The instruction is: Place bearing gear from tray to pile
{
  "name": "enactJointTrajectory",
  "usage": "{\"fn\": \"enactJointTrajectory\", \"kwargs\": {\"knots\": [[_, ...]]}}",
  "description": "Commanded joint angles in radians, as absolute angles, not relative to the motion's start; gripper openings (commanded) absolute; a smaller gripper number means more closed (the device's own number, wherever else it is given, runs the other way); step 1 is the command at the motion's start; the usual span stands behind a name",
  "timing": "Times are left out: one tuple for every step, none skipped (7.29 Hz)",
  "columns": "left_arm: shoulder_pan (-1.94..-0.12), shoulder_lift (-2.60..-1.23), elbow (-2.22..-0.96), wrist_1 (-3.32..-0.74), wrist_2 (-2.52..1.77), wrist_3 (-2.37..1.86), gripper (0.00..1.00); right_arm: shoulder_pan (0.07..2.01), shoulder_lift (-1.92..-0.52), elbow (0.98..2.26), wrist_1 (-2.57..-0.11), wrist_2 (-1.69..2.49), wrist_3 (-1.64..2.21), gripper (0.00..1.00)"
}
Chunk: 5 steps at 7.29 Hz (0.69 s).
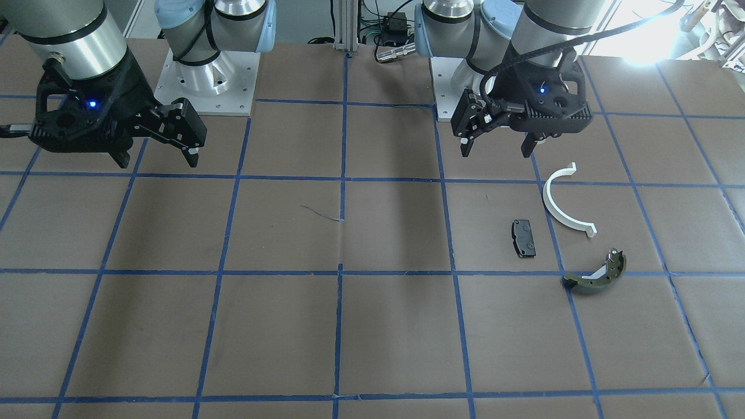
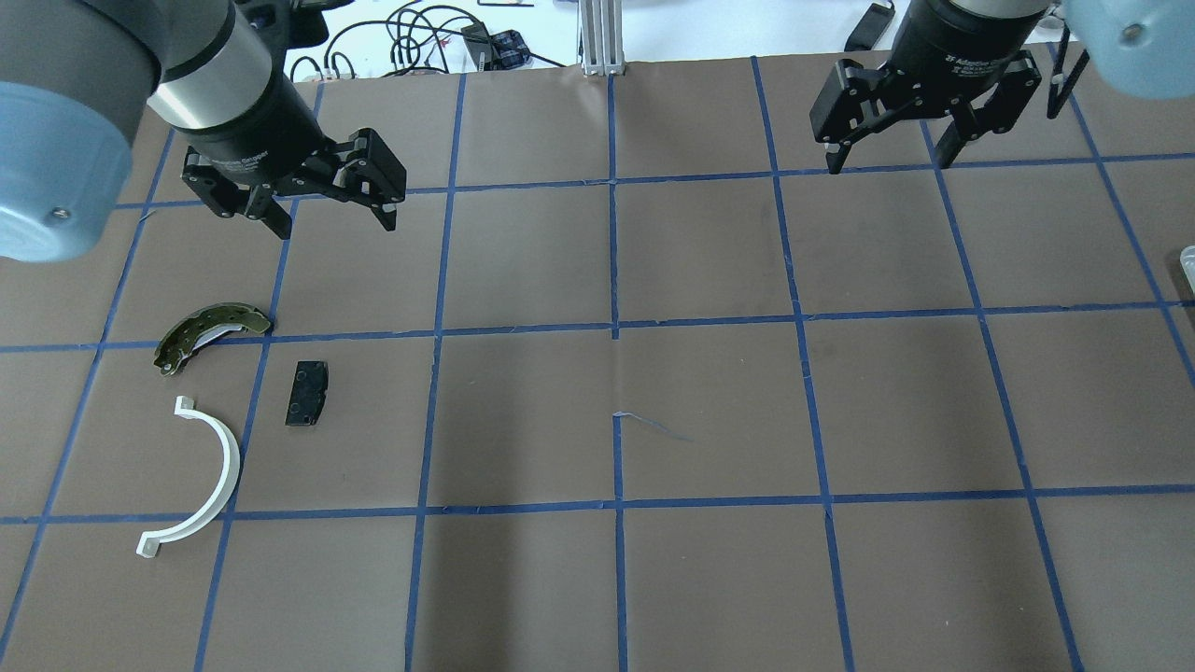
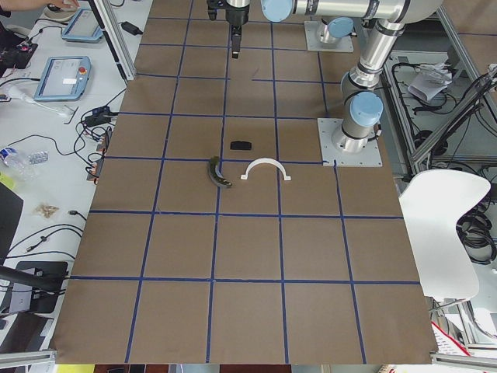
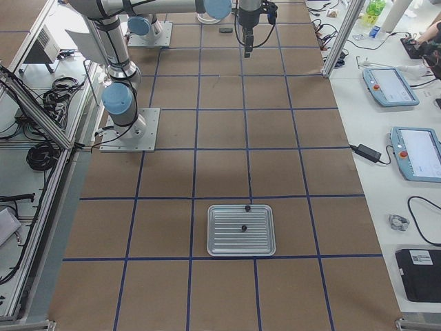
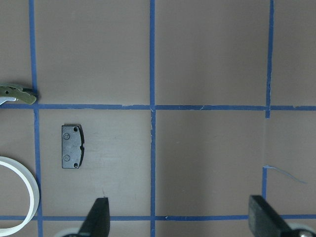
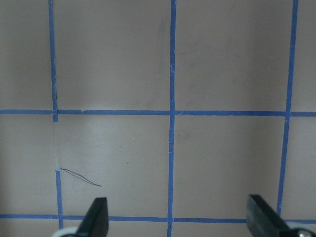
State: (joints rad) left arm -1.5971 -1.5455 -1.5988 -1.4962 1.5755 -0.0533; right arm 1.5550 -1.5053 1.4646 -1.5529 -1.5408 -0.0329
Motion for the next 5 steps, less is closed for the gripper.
{"fn": "enactJointTrajectory", "kwargs": {"knots": [[-1.597, -1.548, -1.601, -1.496, 1.588, -0.052, 1.00, 1.555, -1.506, 1.470, -1.549, -1.546, -0.037, 1.00], [-1.597, -1.548, -1.600, -1.496, 1.591, -0.052, 1.00, 1.555, -1.506, 1.473, -1.563, -1.548, -0.035, 1.00], [-1.597, -1.546, -1.601, -1.496, 1.591, -0.052, 1.00, 1.555, -1.509, 1.471, -1.566, -1.549, -0.040, 1.00], [-1.597, -1.545, -1.609, -1.496, 1.592, -0.052, 1.00, 1.555, -1.522, 1.471, -1.566, -1.551, -0.066, 1.00], [-1.597, -1.545, -1.611, -1.496, 1.595, -0.052, 1.00, 1.554, -1.522, 1.471, -1.559, -1.554, -0.064, 1.00]]}}
